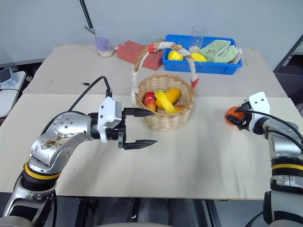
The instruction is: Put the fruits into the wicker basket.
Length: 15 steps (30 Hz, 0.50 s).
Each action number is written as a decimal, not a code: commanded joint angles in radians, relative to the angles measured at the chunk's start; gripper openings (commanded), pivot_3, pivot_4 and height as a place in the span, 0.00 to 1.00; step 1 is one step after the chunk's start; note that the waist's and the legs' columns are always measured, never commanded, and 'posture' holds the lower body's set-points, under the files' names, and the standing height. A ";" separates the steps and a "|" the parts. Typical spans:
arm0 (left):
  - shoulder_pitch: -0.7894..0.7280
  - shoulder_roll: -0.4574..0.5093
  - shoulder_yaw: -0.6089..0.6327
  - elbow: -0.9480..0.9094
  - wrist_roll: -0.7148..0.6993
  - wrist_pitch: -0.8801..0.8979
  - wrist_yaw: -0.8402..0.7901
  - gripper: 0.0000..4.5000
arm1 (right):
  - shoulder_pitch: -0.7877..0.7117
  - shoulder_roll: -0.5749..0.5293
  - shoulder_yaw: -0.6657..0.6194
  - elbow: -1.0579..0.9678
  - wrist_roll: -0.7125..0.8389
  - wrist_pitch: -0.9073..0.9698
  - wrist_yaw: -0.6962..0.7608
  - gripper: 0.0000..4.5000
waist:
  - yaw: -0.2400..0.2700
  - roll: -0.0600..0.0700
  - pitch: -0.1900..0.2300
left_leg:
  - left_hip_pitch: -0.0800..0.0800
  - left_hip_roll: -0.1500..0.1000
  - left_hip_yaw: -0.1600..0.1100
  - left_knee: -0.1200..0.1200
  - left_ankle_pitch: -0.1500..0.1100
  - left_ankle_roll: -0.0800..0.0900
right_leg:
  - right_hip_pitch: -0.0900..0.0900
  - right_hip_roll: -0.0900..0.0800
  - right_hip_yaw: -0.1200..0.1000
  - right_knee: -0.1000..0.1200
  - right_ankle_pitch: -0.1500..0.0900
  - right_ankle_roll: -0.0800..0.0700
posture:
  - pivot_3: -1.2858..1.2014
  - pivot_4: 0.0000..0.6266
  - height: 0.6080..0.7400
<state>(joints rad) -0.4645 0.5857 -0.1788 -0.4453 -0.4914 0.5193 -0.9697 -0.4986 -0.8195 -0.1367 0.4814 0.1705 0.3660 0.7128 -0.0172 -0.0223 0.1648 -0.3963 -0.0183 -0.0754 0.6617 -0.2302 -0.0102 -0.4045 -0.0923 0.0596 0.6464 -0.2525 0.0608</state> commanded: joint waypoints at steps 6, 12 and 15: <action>0.110 0.049 0.149 -0.043 -0.030 -0.039 0.030 1.00 | 0.200 -0.142 -0.049 -0.603 0.212 0.192 0.249 0.68 | -0.002 0.002 0.000 | 0.000 0.000 -0.001 0.000 0.000 0.000 | -0.001 0.000 0.000 0.000 0.000 0.000 | 0.52 0.24 0.78; 0.236 0.070 0.303 -0.098 -0.125 0.013 0.083 1.00 | 0.046 -0.044 0.011 -0.950 0.426 0.424 0.155 0.68 | -0.022 0.002 0.001 | 0.002 0.002 -0.002 0.000 -0.001 0.001 | 0.001 0.001 0.000 0.001 0.000 0.000 | 0.52 0.24 0.78; 0.261 0.072 0.348 -0.117 -0.157 0.014 0.099 1.00 | -0.134 0.130 0.147 -0.870 0.320 0.372 0.033 0.68 | -0.024 0.002 0.001 | 0.003 0.002 -0.002 0.000 -0.001 0.001 | 0.001 0.001 0.000 0.001 0.000 0.000 | 0.52 0.24 0.78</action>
<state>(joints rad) -0.1995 0.6492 0.1275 -0.5188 -0.6154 0.5318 -0.8828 -0.5887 -0.7259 -0.0401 -0.4145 0.5387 0.7664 0.8078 -0.0415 -0.0207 0.1654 -0.3937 -0.0166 -0.0771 0.6615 -0.2308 -0.0094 -0.4041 -0.0911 0.0594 0.6476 -0.2526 0.0609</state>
